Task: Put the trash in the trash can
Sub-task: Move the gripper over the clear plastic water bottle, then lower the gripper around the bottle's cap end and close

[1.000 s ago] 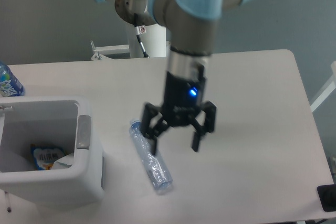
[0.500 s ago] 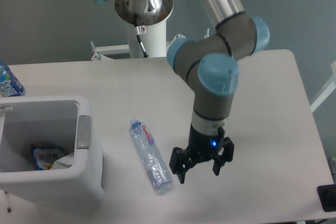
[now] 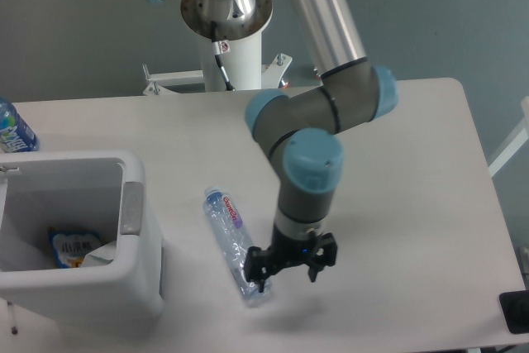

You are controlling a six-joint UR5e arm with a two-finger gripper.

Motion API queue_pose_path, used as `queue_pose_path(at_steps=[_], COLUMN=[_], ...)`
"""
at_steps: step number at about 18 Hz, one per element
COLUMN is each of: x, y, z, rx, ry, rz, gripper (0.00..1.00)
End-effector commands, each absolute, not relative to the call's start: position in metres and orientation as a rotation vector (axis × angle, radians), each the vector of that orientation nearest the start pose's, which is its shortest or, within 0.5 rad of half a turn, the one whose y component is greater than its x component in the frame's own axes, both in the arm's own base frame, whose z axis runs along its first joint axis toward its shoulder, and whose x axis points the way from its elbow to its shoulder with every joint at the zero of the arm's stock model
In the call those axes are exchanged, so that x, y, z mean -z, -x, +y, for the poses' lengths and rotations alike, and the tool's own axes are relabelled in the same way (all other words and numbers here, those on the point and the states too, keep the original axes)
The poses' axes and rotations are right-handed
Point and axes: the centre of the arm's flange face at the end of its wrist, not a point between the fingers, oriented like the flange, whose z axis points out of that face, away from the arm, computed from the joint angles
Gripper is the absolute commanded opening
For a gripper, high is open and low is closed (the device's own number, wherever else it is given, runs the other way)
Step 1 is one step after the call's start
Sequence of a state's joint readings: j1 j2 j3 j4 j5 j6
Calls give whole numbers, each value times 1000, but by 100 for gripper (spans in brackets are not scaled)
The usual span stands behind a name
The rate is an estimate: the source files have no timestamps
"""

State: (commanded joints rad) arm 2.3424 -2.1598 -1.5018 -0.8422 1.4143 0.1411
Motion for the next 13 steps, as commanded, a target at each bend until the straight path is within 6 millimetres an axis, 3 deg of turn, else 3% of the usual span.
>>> queue_pose_path(at_steps=[4,13], x=[-230,-209], y=[363,357], z=[602,602], rx=[36,13], ry=[2801,2847], rz=[-862,-867], gripper=[100,100])
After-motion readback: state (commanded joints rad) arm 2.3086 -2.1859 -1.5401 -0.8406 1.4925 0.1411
